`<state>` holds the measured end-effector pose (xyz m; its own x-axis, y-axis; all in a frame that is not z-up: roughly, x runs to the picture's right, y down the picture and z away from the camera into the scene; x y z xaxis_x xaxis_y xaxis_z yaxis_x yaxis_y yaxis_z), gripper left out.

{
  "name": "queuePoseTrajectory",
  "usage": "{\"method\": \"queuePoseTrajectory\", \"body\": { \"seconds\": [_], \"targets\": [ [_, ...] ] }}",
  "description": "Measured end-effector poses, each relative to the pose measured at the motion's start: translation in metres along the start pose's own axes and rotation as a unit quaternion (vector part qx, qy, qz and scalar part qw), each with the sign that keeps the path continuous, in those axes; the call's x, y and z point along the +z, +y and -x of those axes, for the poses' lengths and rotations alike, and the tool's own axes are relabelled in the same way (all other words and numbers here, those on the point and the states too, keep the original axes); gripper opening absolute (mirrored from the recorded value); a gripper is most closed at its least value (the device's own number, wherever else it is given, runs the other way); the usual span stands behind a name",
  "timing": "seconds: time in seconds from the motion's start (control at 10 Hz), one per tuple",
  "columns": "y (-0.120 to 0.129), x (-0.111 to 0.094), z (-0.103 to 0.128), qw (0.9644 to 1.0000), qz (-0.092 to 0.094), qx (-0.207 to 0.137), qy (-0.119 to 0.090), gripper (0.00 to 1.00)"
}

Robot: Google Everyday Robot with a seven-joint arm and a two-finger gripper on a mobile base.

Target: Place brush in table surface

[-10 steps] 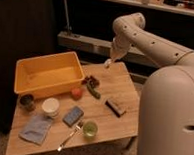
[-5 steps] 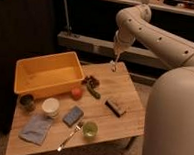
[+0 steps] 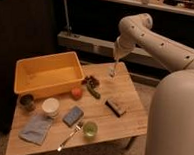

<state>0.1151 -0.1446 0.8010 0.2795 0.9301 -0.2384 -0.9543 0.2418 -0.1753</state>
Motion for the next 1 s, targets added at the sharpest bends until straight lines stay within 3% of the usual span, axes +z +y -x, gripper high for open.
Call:
{"method": "queuePoseTrajectory", "body": {
  "seconds": [0.3,0.6,1.0],
  "targets": [
    [0.007,0.015,-0.019,0.9990,-0.019,0.003,-0.040,0.07],
    [0.013,0.028,-0.039,0.9970,-0.026,0.006,-0.072,0.07],
    [0.013,0.028,-0.040,0.9969,-0.027,0.008,-0.074,0.07]
  ]
}}
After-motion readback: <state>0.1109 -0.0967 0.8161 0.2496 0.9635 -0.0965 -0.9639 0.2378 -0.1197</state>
